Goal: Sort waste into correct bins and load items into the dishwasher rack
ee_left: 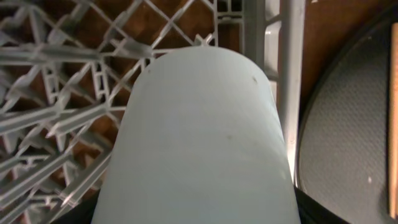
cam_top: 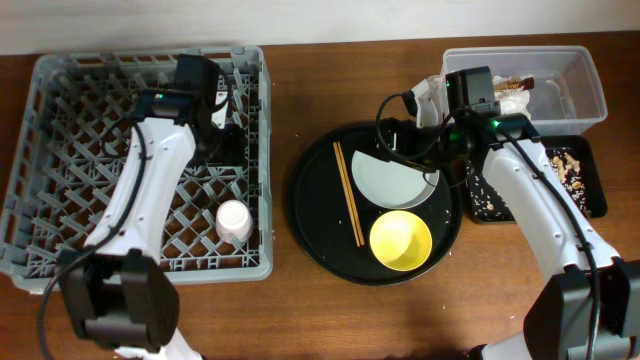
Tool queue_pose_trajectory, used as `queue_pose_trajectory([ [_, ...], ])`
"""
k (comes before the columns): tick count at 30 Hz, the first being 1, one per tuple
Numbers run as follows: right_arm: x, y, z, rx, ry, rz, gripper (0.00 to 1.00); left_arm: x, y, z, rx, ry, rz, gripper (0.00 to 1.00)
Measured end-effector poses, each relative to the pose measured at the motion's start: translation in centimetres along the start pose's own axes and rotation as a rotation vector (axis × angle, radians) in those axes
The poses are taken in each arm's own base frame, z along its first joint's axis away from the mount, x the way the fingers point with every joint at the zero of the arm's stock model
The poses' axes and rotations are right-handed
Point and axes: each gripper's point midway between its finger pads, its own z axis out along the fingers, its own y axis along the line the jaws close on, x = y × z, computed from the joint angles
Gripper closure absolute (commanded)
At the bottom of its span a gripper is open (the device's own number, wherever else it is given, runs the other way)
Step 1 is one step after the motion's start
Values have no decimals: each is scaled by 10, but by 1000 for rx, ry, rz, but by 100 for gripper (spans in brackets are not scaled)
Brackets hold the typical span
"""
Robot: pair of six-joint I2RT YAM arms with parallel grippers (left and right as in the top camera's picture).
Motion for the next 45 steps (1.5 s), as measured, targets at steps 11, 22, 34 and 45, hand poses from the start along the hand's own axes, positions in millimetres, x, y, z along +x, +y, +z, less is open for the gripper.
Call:
queue_pose_trajectory([
  [11,6,-3,0,14,23,-4,1,9,-15,53,-16,115,31,15],
  [22,13,-4,-3,26,41,-49,10,-26,-30,-32,22,38,44,4],
  [34,87,-11,-119,466,8,49,10,32,-55,-146,70,1,135,1],
  [45,103,-71,-101,640,15,175,48,23,-131,-126,185,-176,174,2],
])
